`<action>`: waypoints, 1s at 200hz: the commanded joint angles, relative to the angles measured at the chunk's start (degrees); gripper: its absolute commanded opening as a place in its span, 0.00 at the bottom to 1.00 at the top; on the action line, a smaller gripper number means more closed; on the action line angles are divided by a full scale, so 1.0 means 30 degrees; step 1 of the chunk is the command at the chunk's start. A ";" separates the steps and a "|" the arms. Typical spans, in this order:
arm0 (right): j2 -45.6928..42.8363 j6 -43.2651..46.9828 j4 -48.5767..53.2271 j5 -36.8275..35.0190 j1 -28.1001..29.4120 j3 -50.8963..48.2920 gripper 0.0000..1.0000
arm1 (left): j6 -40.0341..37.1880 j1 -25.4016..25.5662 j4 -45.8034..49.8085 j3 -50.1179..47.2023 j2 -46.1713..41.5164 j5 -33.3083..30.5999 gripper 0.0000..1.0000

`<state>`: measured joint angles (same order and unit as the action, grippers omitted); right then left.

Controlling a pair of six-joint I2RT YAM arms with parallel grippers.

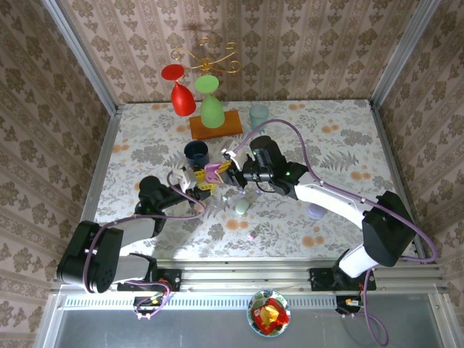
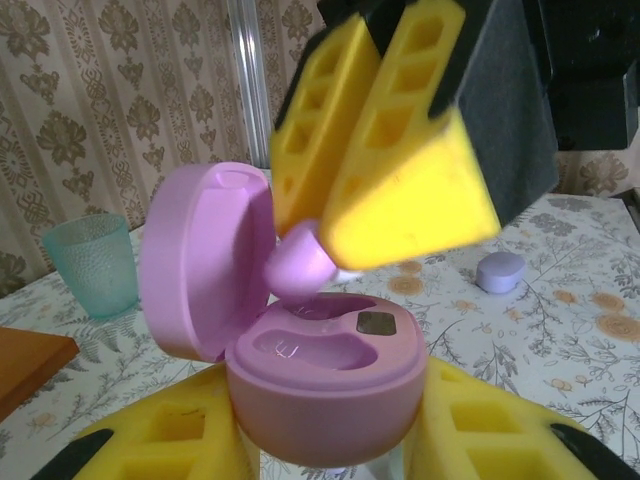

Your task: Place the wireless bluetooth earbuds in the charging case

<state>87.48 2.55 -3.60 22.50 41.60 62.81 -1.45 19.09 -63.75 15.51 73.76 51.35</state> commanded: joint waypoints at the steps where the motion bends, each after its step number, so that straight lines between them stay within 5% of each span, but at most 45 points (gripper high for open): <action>1: -0.0535 -0.0511 -0.1658 -0.0057 -0.0073 -0.0387 0.19 | 0.0891 -0.0035 -0.1238 0.0368 0.0336 0.0691 0.27; 147: 0.0281 -0.0775 -0.2274 0.0050 -0.0189 -0.0605 0.21 | 0.3568 -0.0315 -0.3006 0.0602 0.0910 0.0144 0.26; 200: 0.0602 -0.1054 -0.2459 0.0089 -0.0187 -0.0688 0.31 | 0.4152 -0.0300 -0.3037 0.0709 0.0837 -0.0019 0.26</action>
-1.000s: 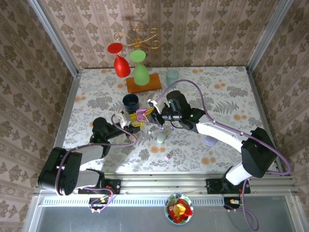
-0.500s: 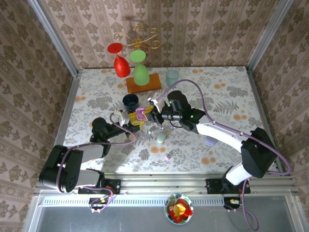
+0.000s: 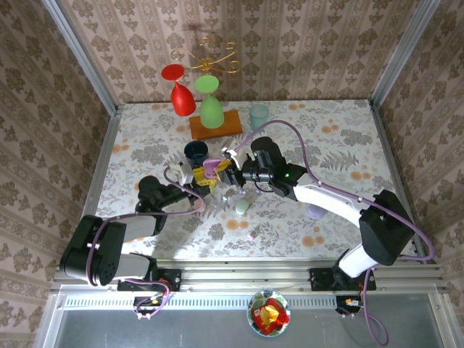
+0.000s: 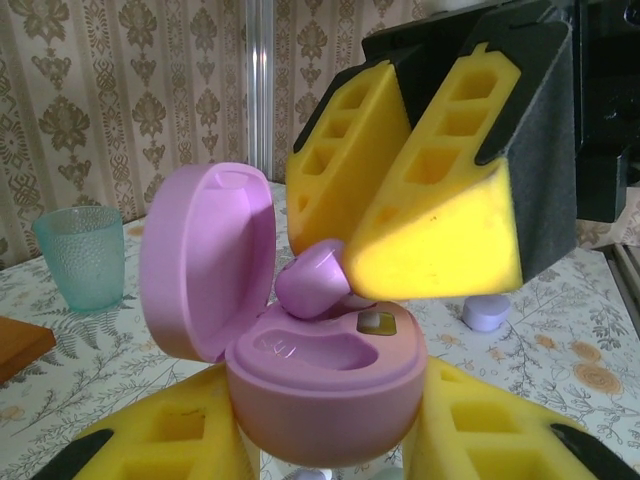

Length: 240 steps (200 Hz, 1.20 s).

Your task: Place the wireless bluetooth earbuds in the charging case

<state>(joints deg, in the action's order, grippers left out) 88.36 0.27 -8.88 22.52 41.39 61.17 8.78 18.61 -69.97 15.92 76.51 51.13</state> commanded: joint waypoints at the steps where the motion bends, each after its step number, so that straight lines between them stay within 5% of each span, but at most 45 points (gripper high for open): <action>1: 0.0283 -0.0311 -0.0698 0.0081 -0.0114 -0.0143 0.32 | 0.0739 -0.0139 -0.0962 0.0576 -0.0077 0.0059 0.26; 101: -0.1725 -0.1371 -0.1362 0.0013 -0.0333 -0.0797 0.61 | -0.1024 -0.0198 -0.0977 0.0087 -0.0306 0.0175 0.26; 180: -0.4395 -0.3096 -0.1472 -0.1202 -0.0992 -0.3056 0.66 | -0.3223 -0.0199 -0.1010 -0.0562 -0.0601 0.0150 0.26; 240: -0.6166 -0.6554 0.5061 -0.3656 -0.0672 -0.4210 0.66 | -0.3729 -0.0055 -0.1152 -0.0284 0.0003 0.0740 0.26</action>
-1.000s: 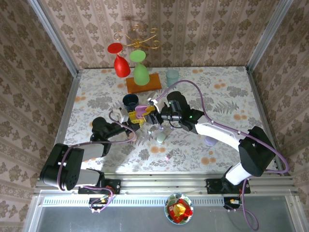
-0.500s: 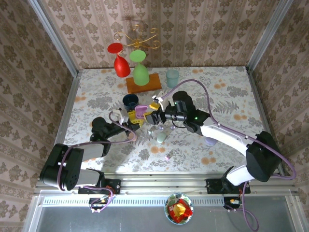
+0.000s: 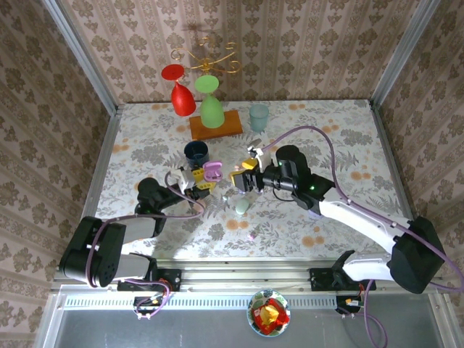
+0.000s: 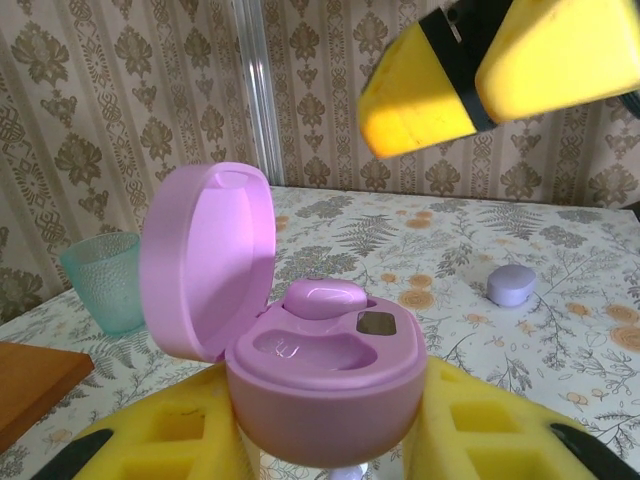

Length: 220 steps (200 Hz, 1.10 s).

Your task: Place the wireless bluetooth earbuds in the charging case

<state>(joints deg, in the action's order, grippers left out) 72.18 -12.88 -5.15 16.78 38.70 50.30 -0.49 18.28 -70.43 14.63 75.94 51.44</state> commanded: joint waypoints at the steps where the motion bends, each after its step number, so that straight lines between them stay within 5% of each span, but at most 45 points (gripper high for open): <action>1: -0.0775 -0.2168 0.3815 -0.1740 0.0224 -0.0589 0.66 | -0.0633 0.0056 -0.0962 0.0154 0.0198 0.0637 0.26; 51: -0.1363 -0.5235 0.5435 -0.2449 0.1871 -0.3025 0.68 | -0.1037 0.0056 -0.0973 0.0135 0.0176 0.0554 0.26; 137: 0.2390 -0.4450 0.8326 -0.5640 0.6977 -0.2321 0.55 | -0.0855 0.0029 -0.0922 0.0022 0.0000 0.0577 0.26; 220: 0.5353 -0.3987 0.8619 -0.6966 0.7491 -0.1218 0.37 | -0.0489 0.0015 -0.0912 0.0103 -0.0149 0.0633 0.27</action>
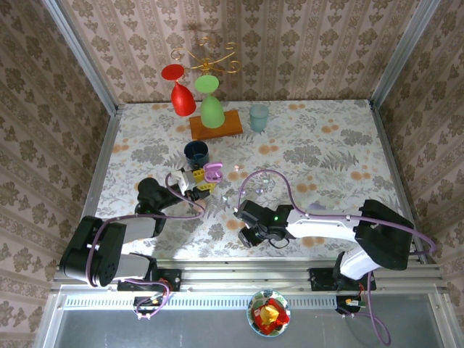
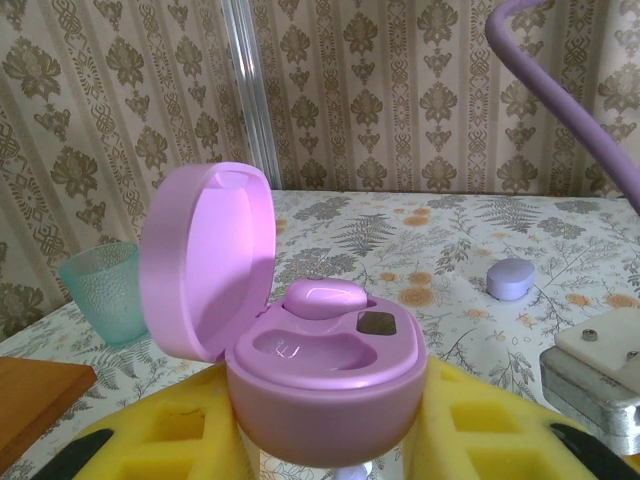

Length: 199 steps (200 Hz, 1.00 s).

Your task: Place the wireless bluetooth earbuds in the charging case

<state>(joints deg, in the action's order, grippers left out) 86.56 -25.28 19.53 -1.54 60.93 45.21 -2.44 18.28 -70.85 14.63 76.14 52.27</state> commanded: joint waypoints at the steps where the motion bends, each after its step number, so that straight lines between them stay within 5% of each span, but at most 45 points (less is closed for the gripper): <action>1: 0.0574 0.0139 0.0399 -0.0876 0.0082 0.0468 0.37 | 0.0163 0.0022 -0.0781 0.0103 -0.0214 0.0373 0.27; 101: 0.0612 -0.0775 -0.0268 -0.1185 -0.0471 0.0595 0.17 | 0.0071 0.0001 -0.0790 -0.0162 -0.0565 0.0544 0.27; 199: 0.0573 -0.2826 -0.6212 0.1907 -0.7481 -0.1729 0.18 | 0.0062 -0.0089 -0.0770 -0.0102 -0.0328 0.0527 0.27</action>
<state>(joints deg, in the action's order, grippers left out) 87.81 -29.50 6.33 1.58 41.93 42.61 -2.39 18.28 -70.98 14.63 75.50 52.71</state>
